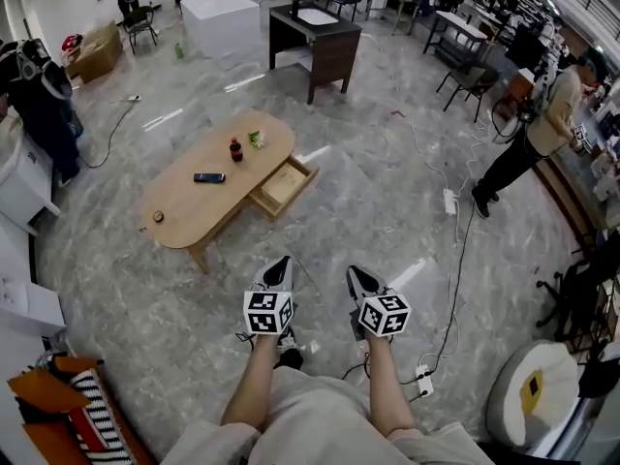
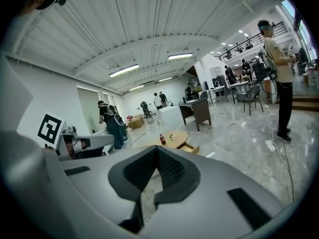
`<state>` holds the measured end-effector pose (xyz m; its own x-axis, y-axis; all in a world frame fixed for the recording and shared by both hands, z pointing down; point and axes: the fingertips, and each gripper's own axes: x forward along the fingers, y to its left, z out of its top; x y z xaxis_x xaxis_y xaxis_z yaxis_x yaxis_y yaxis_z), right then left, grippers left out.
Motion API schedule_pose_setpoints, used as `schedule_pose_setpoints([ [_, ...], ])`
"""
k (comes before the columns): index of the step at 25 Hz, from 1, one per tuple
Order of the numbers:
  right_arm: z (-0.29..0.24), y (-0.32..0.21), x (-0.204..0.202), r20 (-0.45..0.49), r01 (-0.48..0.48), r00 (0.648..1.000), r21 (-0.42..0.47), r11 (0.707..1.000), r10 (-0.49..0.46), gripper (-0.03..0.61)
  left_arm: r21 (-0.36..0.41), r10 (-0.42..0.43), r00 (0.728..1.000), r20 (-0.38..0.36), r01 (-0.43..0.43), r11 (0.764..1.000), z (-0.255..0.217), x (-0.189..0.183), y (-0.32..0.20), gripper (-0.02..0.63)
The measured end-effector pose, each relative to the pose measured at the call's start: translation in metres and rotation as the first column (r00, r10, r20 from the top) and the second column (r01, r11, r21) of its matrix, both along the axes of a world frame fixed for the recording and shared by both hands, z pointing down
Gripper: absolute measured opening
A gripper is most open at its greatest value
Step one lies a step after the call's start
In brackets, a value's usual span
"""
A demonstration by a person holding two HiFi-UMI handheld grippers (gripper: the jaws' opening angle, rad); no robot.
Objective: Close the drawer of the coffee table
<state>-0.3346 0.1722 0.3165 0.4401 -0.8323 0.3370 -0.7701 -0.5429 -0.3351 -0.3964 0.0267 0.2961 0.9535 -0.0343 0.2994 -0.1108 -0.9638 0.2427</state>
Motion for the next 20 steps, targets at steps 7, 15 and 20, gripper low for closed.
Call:
schedule_pose_setpoints([
  [7, 0.008, -0.031, 0.056, -0.002, -0.021, 1.000, 0.019, 1.000, 0.021, 0.015, -0.009, -0.002, 1.000, -0.014, 0.002, 1.000, 0.010, 0.056, -0.042, 0.009],
  [15, 0.037, -0.064, 0.072, 0.082, -0.013, 0.997, -0.004, 1.000, 0.014, 0.015, -0.030, -0.012, 1.000, -0.001, 0.012, 0.999, 0.027, 0.079, -0.077, 0.009],
  [20, 0.052, -0.062, 0.090, 0.091, -0.048, 0.995, -0.028, 0.998, 0.051, 0.015, -0.065, 0.016, 0.999, 0.042, -0.013, 0.998, 0.059, 0.092, -0.072, 0.009],
])
